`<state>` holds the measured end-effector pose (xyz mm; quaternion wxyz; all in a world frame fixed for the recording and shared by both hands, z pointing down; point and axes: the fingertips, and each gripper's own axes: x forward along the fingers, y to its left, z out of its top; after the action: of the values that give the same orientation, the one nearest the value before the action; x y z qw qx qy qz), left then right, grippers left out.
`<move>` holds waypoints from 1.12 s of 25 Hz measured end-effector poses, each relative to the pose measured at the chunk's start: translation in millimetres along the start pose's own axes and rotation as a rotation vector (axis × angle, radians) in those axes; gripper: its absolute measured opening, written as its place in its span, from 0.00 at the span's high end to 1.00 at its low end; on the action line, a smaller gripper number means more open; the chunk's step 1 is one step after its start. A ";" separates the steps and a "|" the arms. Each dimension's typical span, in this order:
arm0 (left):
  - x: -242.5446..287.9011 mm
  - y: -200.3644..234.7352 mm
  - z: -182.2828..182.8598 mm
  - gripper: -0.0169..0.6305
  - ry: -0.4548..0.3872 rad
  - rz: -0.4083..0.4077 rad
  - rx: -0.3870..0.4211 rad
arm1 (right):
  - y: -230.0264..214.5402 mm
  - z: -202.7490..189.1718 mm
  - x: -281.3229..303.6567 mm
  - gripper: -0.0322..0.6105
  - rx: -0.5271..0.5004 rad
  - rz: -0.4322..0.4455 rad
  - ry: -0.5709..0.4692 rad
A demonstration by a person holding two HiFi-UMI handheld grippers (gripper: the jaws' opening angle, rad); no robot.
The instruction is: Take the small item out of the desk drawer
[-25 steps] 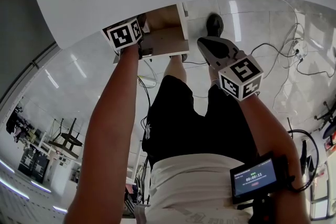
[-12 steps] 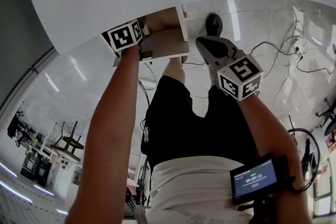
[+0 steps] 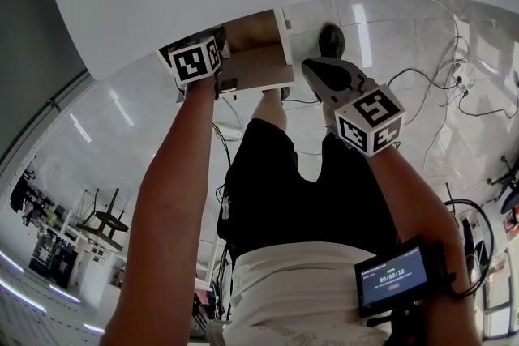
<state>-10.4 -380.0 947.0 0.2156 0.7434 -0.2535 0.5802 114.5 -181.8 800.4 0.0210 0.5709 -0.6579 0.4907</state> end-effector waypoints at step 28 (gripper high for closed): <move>-85.0 -5.8 13.6 0.37 -0.248 -0.053 -0.036 | 30.1 -10.1 -3.1 0.94 -0.086 0.008 -0.034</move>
<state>-13.4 -373.2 861.0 0.2111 0.8120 -0.2685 0.4734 86.9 -176.8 785.1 0.0324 0.5753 -0.6808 0.4521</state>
